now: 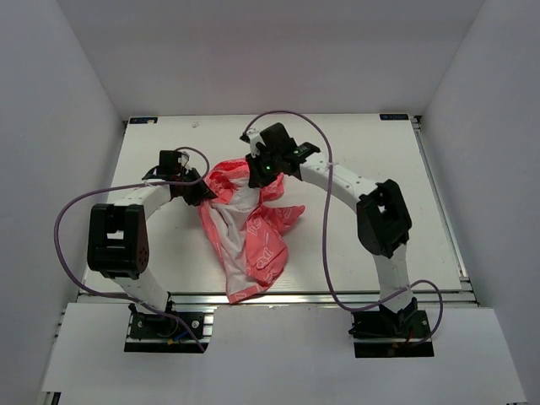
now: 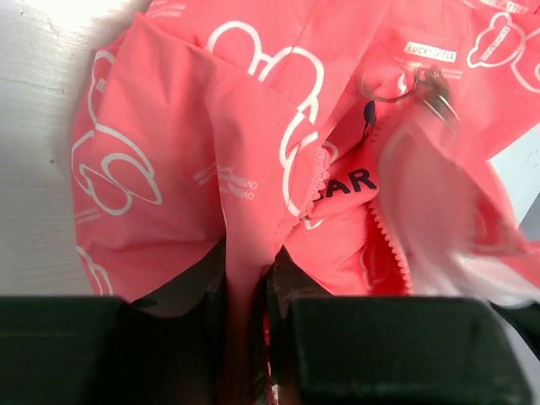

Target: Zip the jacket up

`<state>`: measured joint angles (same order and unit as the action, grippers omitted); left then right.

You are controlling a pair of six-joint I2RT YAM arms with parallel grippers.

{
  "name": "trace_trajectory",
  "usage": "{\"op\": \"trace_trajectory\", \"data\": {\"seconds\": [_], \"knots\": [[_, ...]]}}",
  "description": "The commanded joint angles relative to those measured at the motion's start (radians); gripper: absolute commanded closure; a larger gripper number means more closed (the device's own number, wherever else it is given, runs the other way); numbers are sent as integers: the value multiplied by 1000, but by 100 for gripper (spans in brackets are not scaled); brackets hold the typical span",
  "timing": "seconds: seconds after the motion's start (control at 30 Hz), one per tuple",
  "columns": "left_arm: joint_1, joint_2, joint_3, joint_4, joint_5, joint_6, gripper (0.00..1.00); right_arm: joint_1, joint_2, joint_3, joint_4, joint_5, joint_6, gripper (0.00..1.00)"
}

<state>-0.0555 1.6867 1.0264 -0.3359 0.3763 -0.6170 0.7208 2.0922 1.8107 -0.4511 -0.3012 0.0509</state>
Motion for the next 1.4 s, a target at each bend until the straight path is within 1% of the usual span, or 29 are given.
{"op": "trace_trajectory", "data": {"seconds": [0.0, 0.03, 0.07, 0.13, 0.17, 0.2, 0.27, 0.3, 0.33, 0.4, 0.43, 0.5, 0.53, 0.57, 0.6, 0.63, 0.67, 0.7, 0.73, 0.83, 0.9, 0.97, 1.03, 1.07, 1.1, 1.17, 1.27, 1.33, 1.37], "knots": [[-3, -57, 17, 5, -49, -27, 74, -15, -238, -104, -15, 264, 21, 100], [-3, -64, 15, -9, -69, -29, 74, -21, -282, -150, -17, 324, 30, 100], [-3, -70, 17, -18, -79, -35, 74, -32, -367, -193, -52, 447, 47, 100], [-3, -87, 15, -40, -106, -43, 74, -66, -452, -321, -107, 546, 113, 100], [-4, -91, 14, -46, -111, -50, 74, -76, -525, -364, -182, 629, 138, 100], [-4, -96, 12, -51, -112, -50, 74, -95, -558, -443, -225, 667, 164, 100], [-3, -108, 9, -69, -109, -47, 73, -103, -625, -525, -323, 712, 256, 100], [-6, -116, 9, -75, -106, -43, 71, -104, -642, -568, -415, 690, 283, 100], [-6, -119, 8, -101, -106, -40, 69, -103, -661, -670, -438, 654, 302, 100], [-7, -130, 3, -127, -102, -21, 70, -103, -719, -788, -455, 510, 348, 100], [-13, -131, 1, -159, -100, -12, 69, -103, -738, -894, -443, 463, 354, 100], [-23, -134, -2, -187, -82, 25, 51, -103, -802, -951, -430, 387, 394, 99], [-33, -136, -2, -207, -70, 39, 44, -103, -826, -959, -413, 381, 392, 91], [-40, -136, 1, -221, -65, 60, 31, -103, -869, -941, -403, 390, 383, 88], [-44, -139, 9, -227, -59, 68, 28, -103, -888, -921, -391, 395, 347, 83], [-50, -140, 14, -233, -59, 74, 24, -103, -902, -898, -358, 393, 321, 58], [-50, -140, 17, -230, -53, 80, 11, -104, -919, -848, -341, 384, 269, 44], [-52, -140, 23, -224, -51, 83, 3, -104, -919, -818, -324, 379, 248, 31], [-52, -140, 29, -212, -53, 82, 2, -104, -916, -791, -308, 373, 230, 11], [-52, -121, 61, -157, -42, 76, 2, -112, -853, -662, -268, 382, 191, 10], [-50, -95, 81, -135, -45, 74, 2, -135, -766, -550, -273, 422, 205, 11], [-52, -29, 133, -129, -86, 82, 2, -155, -674, -478, -270, 403, 230, 11], [-52, 52, 210, -147, -64, 94, 3, -159, -620, -403, -242, 314, 169, 11], [-52, 74, 225, -141, -38, 108, 4, -158, -574, -387, -232, 145, 138, 10], [-53, 90, 233, -131, -13, 111, 5, -150, -555, -378, -177, 78, 110, 11], [-66, 113, 238, -88, 27, 118, 8, -129, -509, -372, -101, 9, 83, 11], [-99, 134, 254, -75, 30, 144, 12, -81, -408, -291, -38, -16, 66, 11], [-119, 148, 262, -77, 12, 149, 18, -66, -342, -213, -34, -29, 73, 11], [-122, 172, 270, -80, 0, 148, 25, -61, -274, -186, -38, -30, 81, 11]]}}
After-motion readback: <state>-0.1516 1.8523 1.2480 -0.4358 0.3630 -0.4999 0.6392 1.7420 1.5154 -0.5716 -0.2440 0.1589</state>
